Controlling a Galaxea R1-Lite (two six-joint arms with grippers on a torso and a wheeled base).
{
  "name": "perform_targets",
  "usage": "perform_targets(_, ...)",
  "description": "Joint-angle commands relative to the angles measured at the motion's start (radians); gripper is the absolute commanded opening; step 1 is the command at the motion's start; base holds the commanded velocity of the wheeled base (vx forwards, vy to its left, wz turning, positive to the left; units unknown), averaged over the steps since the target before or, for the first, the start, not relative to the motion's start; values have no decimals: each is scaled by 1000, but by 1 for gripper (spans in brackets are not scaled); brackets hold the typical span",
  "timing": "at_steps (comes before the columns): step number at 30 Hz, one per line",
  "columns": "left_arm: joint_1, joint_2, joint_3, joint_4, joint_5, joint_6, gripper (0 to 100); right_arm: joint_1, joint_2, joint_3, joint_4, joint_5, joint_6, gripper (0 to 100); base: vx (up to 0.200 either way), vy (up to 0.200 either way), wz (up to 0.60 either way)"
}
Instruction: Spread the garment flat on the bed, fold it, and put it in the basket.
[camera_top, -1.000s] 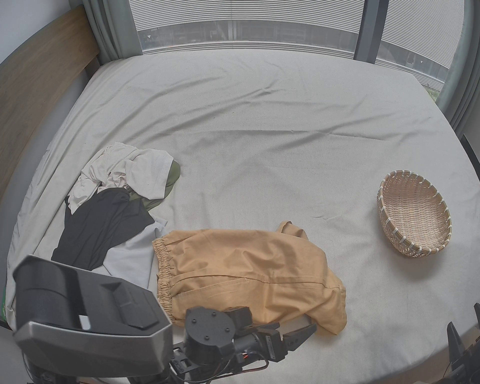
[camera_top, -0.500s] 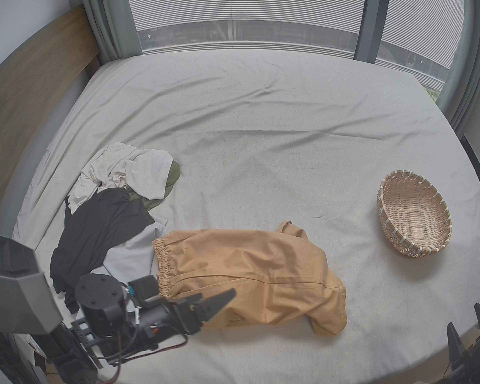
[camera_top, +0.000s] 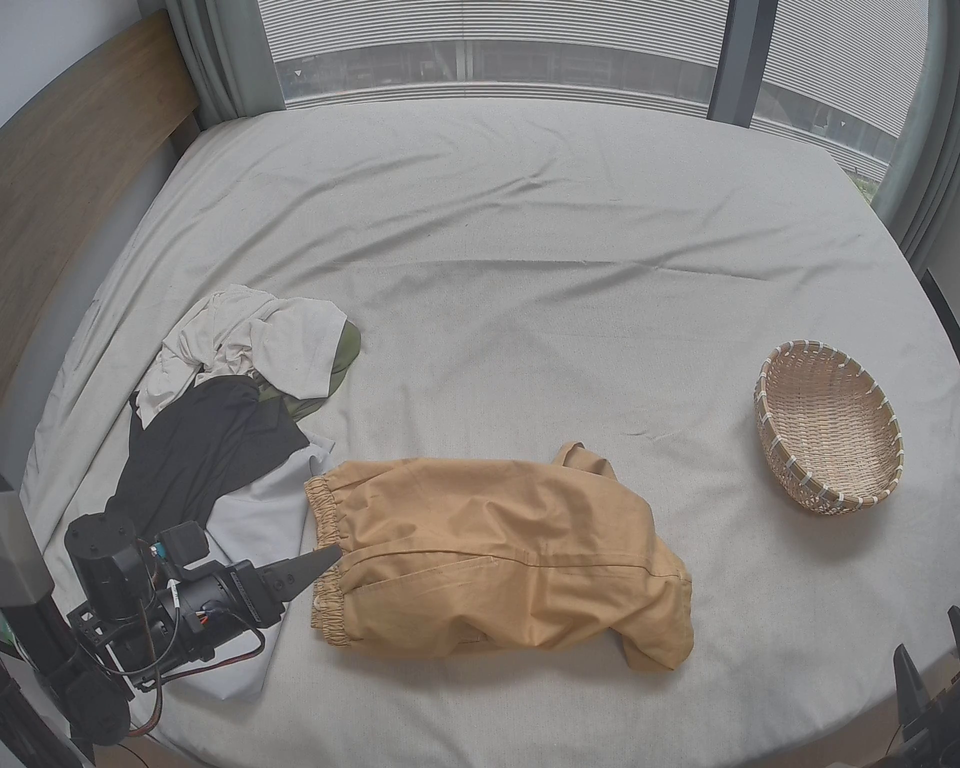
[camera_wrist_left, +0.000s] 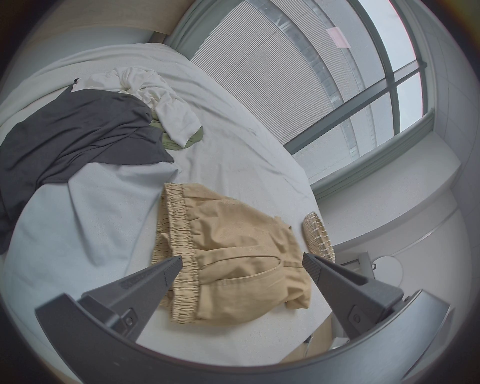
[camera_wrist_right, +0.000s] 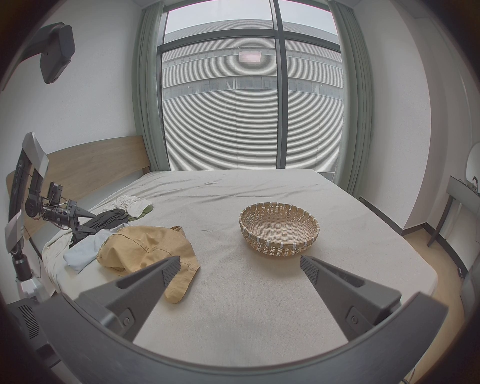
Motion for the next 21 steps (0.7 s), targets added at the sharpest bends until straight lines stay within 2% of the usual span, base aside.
perform_targets(1,25,130,17,-4,0,73,100,0,-7,17,0,0,0,100,0,0,0)
perform_targets(16,14,214,-31,-7,-3,87,100,0,-7,17,0,0,0,100,0,0,0)
perform_targets(21,-21,219,-58,-7,-3,81,100,-1,-7,17,0,0,0,100,0,0,0)
